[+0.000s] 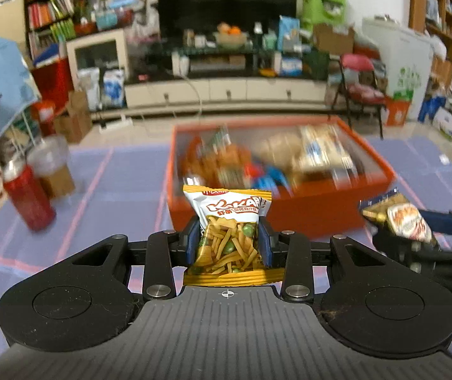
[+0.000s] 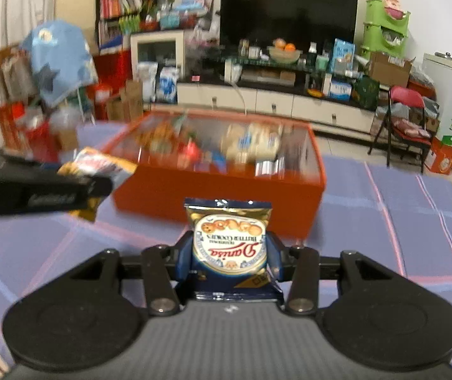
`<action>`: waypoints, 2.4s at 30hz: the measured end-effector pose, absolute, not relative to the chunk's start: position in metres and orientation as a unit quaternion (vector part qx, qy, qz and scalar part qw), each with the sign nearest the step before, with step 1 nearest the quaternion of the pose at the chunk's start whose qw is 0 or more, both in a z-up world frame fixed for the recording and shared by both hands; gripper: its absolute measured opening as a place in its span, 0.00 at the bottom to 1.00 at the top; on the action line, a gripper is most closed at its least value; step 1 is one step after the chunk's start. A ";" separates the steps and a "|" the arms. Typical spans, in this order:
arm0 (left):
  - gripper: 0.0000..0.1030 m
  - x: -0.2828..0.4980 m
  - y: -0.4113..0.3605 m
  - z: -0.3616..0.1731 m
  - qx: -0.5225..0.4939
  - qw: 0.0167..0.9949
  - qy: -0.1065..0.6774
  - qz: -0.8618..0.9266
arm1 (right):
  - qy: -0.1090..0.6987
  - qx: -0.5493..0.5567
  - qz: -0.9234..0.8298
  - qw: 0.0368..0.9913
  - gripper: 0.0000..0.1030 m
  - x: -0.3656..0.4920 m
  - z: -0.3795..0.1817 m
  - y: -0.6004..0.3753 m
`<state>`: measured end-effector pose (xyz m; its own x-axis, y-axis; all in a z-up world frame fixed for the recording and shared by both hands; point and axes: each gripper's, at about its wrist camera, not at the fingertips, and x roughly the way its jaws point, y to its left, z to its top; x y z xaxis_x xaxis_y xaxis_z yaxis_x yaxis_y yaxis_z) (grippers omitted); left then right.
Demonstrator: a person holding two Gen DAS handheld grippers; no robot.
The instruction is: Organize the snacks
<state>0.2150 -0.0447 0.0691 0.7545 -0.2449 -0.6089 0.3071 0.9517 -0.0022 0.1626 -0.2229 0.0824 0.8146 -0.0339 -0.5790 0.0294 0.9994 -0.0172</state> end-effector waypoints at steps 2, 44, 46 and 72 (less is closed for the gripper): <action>0.19 0.246 -0.049 0.078 0.042 0.938 0.313 -0.144 | 0.296 -0.003 -0.016 0.955 0.45 0.198 0.098 -0.228; 0.91 0.172 -0.041 0.078 0.032 0.948 0.310 -0.062 | 0.375 -0.031 -0.142 0.916 0.87 0.139 0.071 -0.212; 0.91 0.171 -0.040 0.081 0.024 0.947 0.312 -0.068 | 0.376 -0.028 -0.143 0.915 0.87 0.138 0.071 -0.213; 0.91 0.165 -0.050 0.074 0.050 0.934 0.342 -0.093 | 0.387 -0.016 -0.141 0.911 0.87 0.141 0.067 -0.213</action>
<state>0.1650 -0.0496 0.0737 0.7483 -0.1404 -0.6483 0.2084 0.9776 0.0289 0.1406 -0.2126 0.0675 0.6612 -0.2695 -0.7002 0.2441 0.9597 -0.1389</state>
